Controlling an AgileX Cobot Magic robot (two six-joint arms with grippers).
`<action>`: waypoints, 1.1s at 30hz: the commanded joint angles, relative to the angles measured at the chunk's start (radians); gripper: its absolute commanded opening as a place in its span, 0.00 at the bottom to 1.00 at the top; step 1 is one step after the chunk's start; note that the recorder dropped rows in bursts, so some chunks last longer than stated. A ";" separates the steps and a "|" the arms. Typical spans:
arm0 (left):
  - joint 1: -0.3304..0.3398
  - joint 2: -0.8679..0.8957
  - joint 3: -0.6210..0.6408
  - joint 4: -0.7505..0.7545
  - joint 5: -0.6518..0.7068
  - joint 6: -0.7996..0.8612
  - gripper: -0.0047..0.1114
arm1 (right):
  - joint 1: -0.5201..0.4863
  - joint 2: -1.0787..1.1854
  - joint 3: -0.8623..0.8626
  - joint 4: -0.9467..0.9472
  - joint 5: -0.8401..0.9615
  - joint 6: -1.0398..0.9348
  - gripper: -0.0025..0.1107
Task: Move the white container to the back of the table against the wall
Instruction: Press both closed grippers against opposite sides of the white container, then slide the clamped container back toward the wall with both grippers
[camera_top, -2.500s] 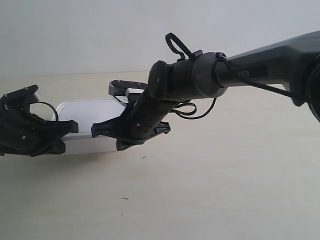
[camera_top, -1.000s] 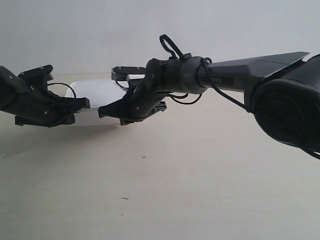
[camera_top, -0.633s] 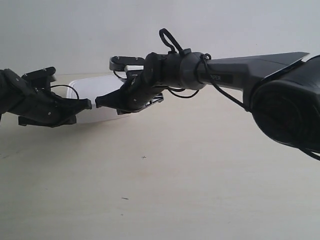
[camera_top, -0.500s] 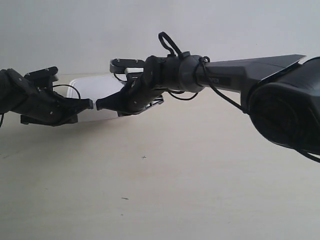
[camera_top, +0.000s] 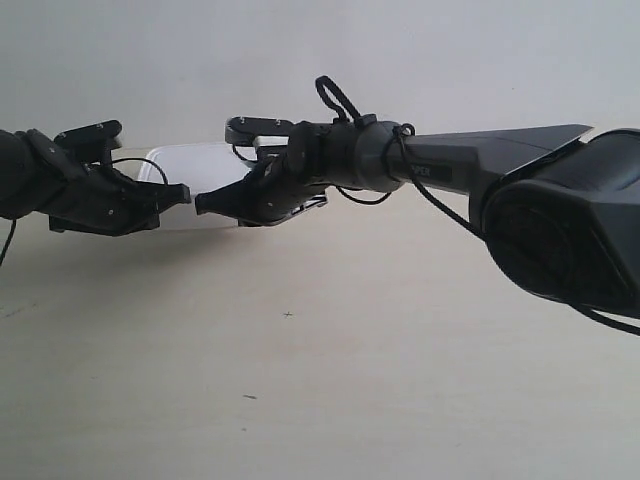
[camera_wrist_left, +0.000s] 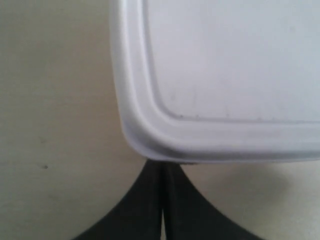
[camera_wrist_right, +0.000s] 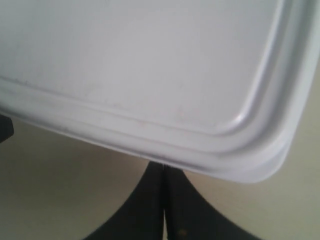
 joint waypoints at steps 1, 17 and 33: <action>-0.001 0.015 -0.019 -0.003 -0.023 0.008 0.04 | -0.008 0.002 -0.010 -0.012 -0.050 0.002 0.02; -0.001 0.050 -0.112 0.017 -0.042 0.010 0.04 | -0.008 0.014 -0.010 -0.091 -0.153 0.068 0.02; -0.001 0.126 -0.161 0.017 -0.072 0.008 0.04 | -0.035 0.053 -0.054 -0.194 -0.187 0.201 0.02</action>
